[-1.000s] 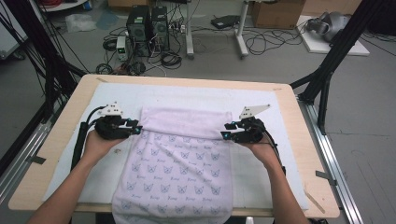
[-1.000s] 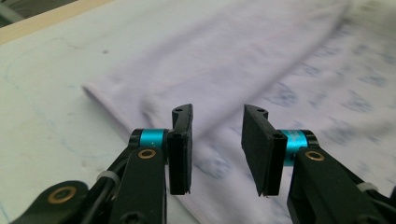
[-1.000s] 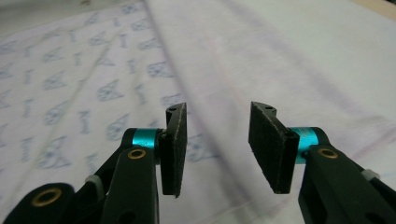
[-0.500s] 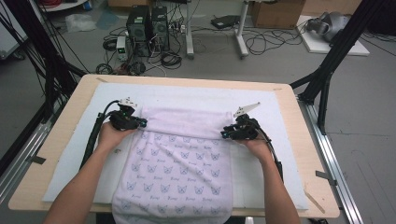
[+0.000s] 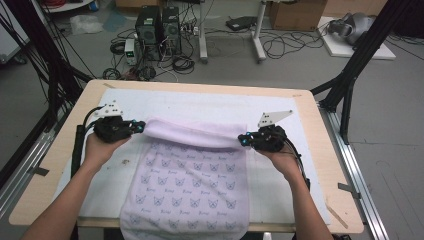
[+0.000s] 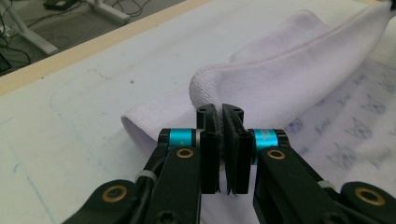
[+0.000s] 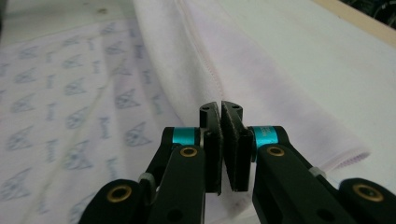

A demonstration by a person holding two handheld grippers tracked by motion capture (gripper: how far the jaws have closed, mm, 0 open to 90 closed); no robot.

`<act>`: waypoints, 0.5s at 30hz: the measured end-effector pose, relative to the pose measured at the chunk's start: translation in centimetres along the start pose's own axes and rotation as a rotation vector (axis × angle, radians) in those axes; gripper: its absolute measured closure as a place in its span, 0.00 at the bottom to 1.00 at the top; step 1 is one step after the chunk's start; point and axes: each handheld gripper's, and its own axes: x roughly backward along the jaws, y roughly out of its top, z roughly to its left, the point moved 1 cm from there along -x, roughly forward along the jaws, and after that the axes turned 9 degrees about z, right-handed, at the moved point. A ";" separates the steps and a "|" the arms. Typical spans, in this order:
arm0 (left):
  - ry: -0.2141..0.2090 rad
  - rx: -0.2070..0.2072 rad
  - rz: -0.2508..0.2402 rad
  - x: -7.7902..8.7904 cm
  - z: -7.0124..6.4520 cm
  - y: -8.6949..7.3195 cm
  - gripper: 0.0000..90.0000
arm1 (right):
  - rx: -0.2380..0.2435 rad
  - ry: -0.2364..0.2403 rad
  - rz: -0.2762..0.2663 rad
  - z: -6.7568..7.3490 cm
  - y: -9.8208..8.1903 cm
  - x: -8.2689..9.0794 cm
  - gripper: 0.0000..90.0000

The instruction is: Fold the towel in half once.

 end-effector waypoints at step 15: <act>-0.081 -0.062 0.117 3.6 -6.8 -8.3 0.56 | 0.080 0.148 -0.021 8.9 -3.9 1.1 0.79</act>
